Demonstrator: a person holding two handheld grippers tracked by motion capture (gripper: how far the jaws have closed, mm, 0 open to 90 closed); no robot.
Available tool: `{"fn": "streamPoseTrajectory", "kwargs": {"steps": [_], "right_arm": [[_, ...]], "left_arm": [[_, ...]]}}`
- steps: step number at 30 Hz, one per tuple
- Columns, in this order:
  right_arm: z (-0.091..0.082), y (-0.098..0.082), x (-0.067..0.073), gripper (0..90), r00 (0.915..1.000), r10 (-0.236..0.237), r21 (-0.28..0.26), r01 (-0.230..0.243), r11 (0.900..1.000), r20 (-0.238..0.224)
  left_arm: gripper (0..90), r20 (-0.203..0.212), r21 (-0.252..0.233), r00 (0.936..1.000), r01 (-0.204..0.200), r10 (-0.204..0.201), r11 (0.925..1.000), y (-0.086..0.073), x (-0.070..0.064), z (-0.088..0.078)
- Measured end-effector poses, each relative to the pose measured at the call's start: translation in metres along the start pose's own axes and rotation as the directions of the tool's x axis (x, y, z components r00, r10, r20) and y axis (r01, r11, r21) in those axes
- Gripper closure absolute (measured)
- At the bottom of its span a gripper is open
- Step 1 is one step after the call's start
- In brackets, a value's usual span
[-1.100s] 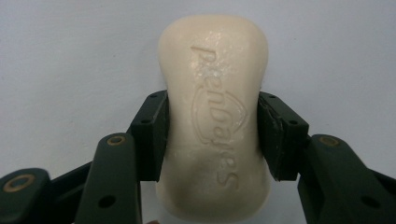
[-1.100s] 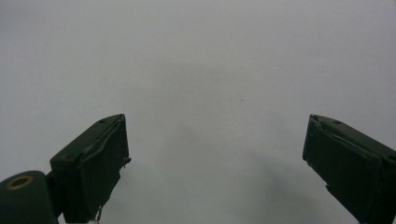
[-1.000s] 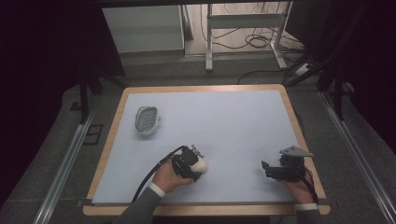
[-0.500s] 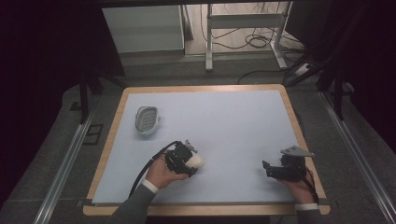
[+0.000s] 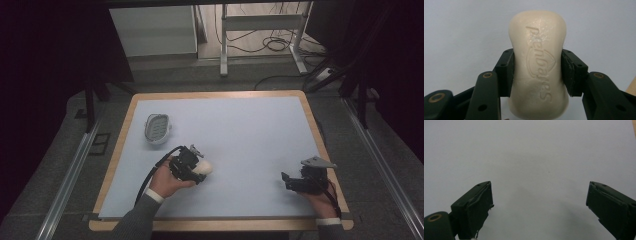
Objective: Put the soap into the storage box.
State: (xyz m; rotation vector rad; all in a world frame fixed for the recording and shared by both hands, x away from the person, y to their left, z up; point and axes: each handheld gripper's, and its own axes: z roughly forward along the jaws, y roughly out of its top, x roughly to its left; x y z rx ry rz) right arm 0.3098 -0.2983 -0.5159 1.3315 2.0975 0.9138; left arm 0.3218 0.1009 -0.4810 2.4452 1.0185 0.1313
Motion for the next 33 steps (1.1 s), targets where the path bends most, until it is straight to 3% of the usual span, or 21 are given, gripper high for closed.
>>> {"fn": "streamPoseTrajectory", "kwargs": {"steps": [16, 33], "right_arm": [[0.001, -0.001, 0.0, 6.7, 1.0, 0.001, 0.004, -0.001, 1.0, 0.001], [0.002, -0.001, 0.0, 6.7, 1.0, 0.006, 0.004, -0.006, 1.0, -0.008]], "left_arm": [[49.4, -0.005, -0.038, 0.9992, 0.039, -0.039, 0.9985, 0.0, 0.023, -0.019], [49.4, -0.045, -0.069, 0.9956, 0.078, -0.082, 0.9945, 0.003, 0.041, -0.03]]}}
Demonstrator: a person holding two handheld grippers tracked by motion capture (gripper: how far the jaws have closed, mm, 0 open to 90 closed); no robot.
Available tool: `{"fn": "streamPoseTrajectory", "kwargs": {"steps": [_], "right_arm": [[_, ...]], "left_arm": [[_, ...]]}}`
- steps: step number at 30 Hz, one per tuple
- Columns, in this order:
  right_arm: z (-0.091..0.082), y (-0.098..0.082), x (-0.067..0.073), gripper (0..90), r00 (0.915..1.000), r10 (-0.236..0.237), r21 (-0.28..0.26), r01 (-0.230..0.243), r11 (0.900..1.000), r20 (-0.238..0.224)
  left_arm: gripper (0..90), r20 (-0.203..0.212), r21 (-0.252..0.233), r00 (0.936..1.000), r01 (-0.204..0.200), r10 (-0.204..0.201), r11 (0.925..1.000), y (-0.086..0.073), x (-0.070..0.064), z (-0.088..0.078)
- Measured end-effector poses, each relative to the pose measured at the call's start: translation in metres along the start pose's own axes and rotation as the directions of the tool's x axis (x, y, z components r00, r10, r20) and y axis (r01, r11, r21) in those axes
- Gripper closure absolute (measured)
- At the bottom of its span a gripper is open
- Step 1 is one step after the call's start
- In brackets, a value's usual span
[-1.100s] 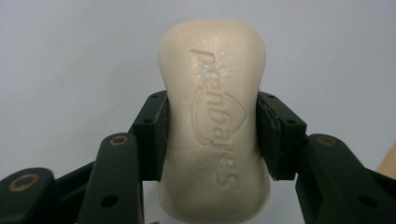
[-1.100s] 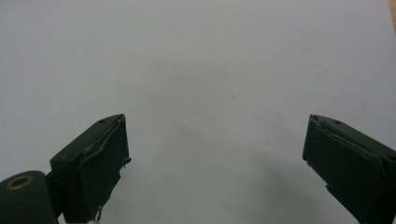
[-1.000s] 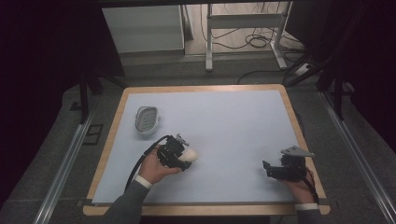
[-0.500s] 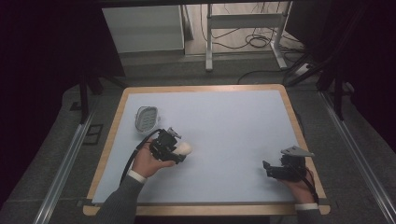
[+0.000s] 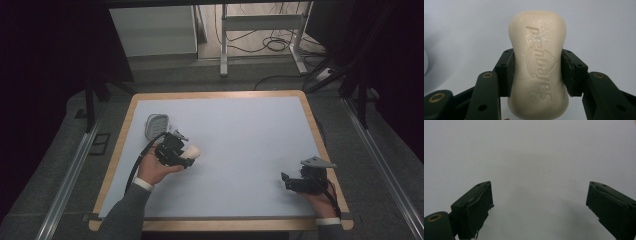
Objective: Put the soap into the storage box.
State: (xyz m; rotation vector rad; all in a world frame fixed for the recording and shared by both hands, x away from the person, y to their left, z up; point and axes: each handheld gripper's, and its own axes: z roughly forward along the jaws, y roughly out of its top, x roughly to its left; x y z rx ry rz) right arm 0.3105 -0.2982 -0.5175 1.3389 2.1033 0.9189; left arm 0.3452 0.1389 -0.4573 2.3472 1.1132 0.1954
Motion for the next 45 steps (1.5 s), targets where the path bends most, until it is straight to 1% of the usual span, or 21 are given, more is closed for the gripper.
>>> {"fn": "streamPoseTrajectory", "kwargs": {"steps": [8, 14, 21, 28, 30, 32, 33, 36, 43, 45], "right_arm": [[0.0, 0.0, -0.001, 6.7, 1.0, 0.002, 0.001, -0.002, 1.0, 0.002], [0.001, -0.001, -0.001, 6.7, 1.0, -0.001, 0.004, 0.001, 1.0, 0.004], [0.001, -0.001, -0.001, 6.7, 1.0, -0.002, 0.006, 0.002, 1.0, 0.006], [0.002, -0.002, -0.002, 6.7, 0.9999, 0.0, 0.012, 0.0, 1.0, 0.011], [0.002, -0.002, -0.002, 6.7, 1.0, -0.001, 0.013, 0.001, 1.0, 0.01], [0.003, -0.002, -0.002, 6.7, 0.9999, -0.004, 0.016, 0.003, 1.0, 0.012], [0.003, -0.002, -0.002, 6.7, 0.9999, -0.002, 0.016, 0.002, 1.0, 0.012], [0.003, -0.002, -0.002, 6.7, 0.9999, -0.002, 0.017, 0.002, 1.0, 0.013], [0.004, -0.003, -0.003, 6.7, 0.9999, -0.003, 0.02, 0.003, 1.0, 0.016], [0.004, -0.003, -0.003, 6.7, 0.9999, -0.001, 0.022, 0.0, 1.0, 0.016]], "left_arm": [[49.4, -0.019, -0.007, 0.9996, 0.022, -0.022, 0.9997, 0.003, 0.01, -0.005], [49.4, -0.025, -0.013, 0.9994, 0.025, -0.025, 0.9996, 0.005, 0.014, -0.01], [49.4, -0.054, -0.026, 0.9977, 0.039, -0.041, 0.9989, 0.01, 0.024, -0.018], [49.4, -0.088, -0.035, 0.9939, 0.063, -0.065, 0.9974, 0.014, 0.038, -0.024], [49.4, -0.09, -0.036, 0.9931, 0.073, -0.076, 0.9967, 0.014, 0.043, -0.024], [49.5, -0.101, -0.036, 0.9912, 0.083, -0.086, 0.9959, 0.014, 0.048, -0.023], [49.5, -0.109, -0.034, 0.9893, 0.094, -0.097, 0.995, 0.014, 0.051, -0.022], [49.4, -0.103, -0.031, 0.989, 0.103, -0.106, 0.9941, 0.014, 0.055, -0.021], [49.4, -0.12, -0.037, 0.9842, 0.126, -0.13, 0.9913, 0.015, 0.064, -0.018], [49.5, -0.117, -0.042, 0.9834, 0.135, -0.139, 0.99, 0.016, 0.066, -0.017]]}}
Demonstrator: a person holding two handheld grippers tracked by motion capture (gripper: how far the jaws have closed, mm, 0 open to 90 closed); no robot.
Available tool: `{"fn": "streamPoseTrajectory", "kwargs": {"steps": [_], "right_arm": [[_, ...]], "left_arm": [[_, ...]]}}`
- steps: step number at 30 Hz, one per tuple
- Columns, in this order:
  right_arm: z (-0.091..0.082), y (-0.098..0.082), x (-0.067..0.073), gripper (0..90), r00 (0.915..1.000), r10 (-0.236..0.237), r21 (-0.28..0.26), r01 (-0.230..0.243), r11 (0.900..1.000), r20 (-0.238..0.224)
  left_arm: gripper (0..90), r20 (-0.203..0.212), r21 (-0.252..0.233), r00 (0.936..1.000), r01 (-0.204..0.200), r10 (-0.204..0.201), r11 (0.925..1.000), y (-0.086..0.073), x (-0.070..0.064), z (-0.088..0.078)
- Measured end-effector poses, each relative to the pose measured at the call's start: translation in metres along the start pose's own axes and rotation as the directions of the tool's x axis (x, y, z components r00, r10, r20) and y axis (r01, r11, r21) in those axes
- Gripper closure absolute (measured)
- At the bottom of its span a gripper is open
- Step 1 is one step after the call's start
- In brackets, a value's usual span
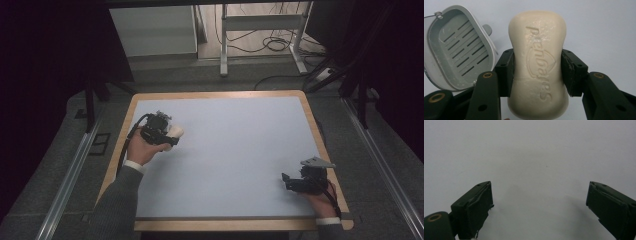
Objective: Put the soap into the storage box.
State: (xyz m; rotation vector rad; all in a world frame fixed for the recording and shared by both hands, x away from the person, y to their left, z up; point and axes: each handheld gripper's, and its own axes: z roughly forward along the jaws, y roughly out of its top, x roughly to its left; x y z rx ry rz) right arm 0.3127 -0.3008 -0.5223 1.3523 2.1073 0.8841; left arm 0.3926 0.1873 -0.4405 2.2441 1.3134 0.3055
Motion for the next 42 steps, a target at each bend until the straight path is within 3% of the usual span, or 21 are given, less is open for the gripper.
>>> {"fn": "streamPoseTrajectory", "kwargs": {"steps": [14, 26, 32, 34, 42], "right_arm": [[-0.003, 0.001, -0.002, 6.7, 0.9999, 0.011, -0.007, -0.011, 1.0, 0.003], [-0.003, 0.0, -0.004, 6.7, 0.9999, 0.011, -0.006, -0.011, 1.0, 0.008], [-0.002, -0.001, -0.005, 6.7, 0.9999, 0.013, -0.003, -0.013, 1.0, 0.011], [-0.002, -0.001, -0.005, 6.7, 0.9998, 0.013, -0.003, -0.013, 1.0, 0.013], [-0.001, -0.001, -0.004, 6.7, 0.9999, 0.008, 0.0, -0.008, 1.0, 0.014]], "left_arm": [[49.4, -0.029, -0.013, 0.9978, 0.059, -0.059, 0.9982, 0.01, 0.018, 0.001], [49.4, -0.041, 0.007, 0.9896, 0.138, -0.138, 0.9904, 0.012, 0.045, 0.017], [49.4, -0.051, 0.005, 0.9842, 0.17, -0.169, 0.9855, 0.013, 0.054, 0.025], [49.5, -0.078, -0.01, 0.9823, 0.17, -0.17, 0.9854, 0.013, 0.056, 0.027], [49.5, -0.1, -0.019, 0.9702, 0.22, -0.221, 0.9753, 0.013, 0.068, 0.036]]}}
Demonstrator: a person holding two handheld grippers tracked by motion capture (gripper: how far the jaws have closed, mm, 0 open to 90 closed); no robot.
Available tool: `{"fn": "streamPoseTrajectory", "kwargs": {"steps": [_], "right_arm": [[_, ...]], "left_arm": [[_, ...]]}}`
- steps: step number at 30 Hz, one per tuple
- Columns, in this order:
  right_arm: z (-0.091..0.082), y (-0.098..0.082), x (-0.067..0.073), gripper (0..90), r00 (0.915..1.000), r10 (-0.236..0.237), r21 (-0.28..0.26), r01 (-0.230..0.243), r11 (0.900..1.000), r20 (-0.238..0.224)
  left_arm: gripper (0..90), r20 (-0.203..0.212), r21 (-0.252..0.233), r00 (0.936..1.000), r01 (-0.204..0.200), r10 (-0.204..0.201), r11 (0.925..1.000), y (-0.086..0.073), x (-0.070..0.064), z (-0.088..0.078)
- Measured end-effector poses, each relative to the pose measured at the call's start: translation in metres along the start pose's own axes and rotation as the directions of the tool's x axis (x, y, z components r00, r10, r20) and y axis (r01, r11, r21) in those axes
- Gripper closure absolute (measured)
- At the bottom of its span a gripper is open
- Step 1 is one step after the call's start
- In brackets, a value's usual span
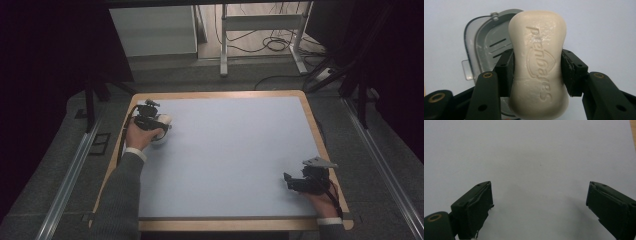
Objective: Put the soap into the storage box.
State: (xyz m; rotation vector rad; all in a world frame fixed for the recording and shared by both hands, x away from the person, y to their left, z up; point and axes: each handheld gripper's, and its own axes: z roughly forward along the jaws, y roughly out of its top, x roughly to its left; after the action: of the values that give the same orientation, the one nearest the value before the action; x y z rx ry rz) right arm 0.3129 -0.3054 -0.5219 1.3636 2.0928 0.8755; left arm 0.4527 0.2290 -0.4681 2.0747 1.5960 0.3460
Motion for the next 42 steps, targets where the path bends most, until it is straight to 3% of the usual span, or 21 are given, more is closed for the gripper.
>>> {"fn": "streamPoseTrajectory", "kwargs": {"steps": [7, 12, 16, 18, 26, 31, 35, 42], "right_arm": [[0.003, -0.001, 0.001, 6.7, 1.0, -0.004, 0.012, 0.004, 1.0, 0.001], [0.003, -0.001, 0.001, 6.7, 1.0, -0.004, 0.011, 0.004, 1.0, 0.001], [0.003, -0.002, 0.0, 6.7, 1.0, -0.004, 0.014, 0.004, 1.0, 0.002], [0.003, -0.002, 0.0, 6.7, 1.0, -0.004, 0.013, 0.004, 1.0, 0.002], [0.004, -0.002, 0.002, 6.7, 1.0, -0.007, 0.014, 0.007, 1.0, 0.002], [0.004, -0.001, 0.002, 6.7, 1.0, -0.007, 0.014, 0.007, 1.0, 0.001], [0.005, -0.001, 0.001, 6.7, 1.0, -0.007, 0.017, 0.007, 1.0, 0.0], [0.006, -0.001, 0.002, 6.7, 1.0, -0.009, 0.019, 0.009, 1.0, -0.001]], "left_arm": [[49.4, -0.018, -0.006, 0.9995, 0.027, -0.027, 0.9996, 0.002, 0.005, 0.004], [49.4, -0.041, 0.017, 0.9989, 0.022, -0.022, 0.9996, 0.001, 0.006, 0.009], [48.2, -0.043, 0.009, 0.9987, 0.027, -0.027, 0.9996, 0.001, 0.005, 0.009], [45.7, -0.035, -0.029, 0.999, 0.025, -0.026, 0.9993, 0.002, 0.003, 0.004], [37.7, -0.001, -0.057, 1.0, -0.003, 0.003, 0.9984, -0.001, -0.005, -0.006], [35.7, 0.042, -0.085, 0.9986, -0.03, 0.034, 0.996, -0.003, -0.012, -0.015], [34.7, 0.078, -0.111, 0.9955, -0.045, 0.053, 0.9928, -0.007, -0.017, -0.023], [31.0, 0.116, -0.138, 0.9845, -0.116, 0.132, 0.9837, -0.02, -0.029, -0.034]]}}
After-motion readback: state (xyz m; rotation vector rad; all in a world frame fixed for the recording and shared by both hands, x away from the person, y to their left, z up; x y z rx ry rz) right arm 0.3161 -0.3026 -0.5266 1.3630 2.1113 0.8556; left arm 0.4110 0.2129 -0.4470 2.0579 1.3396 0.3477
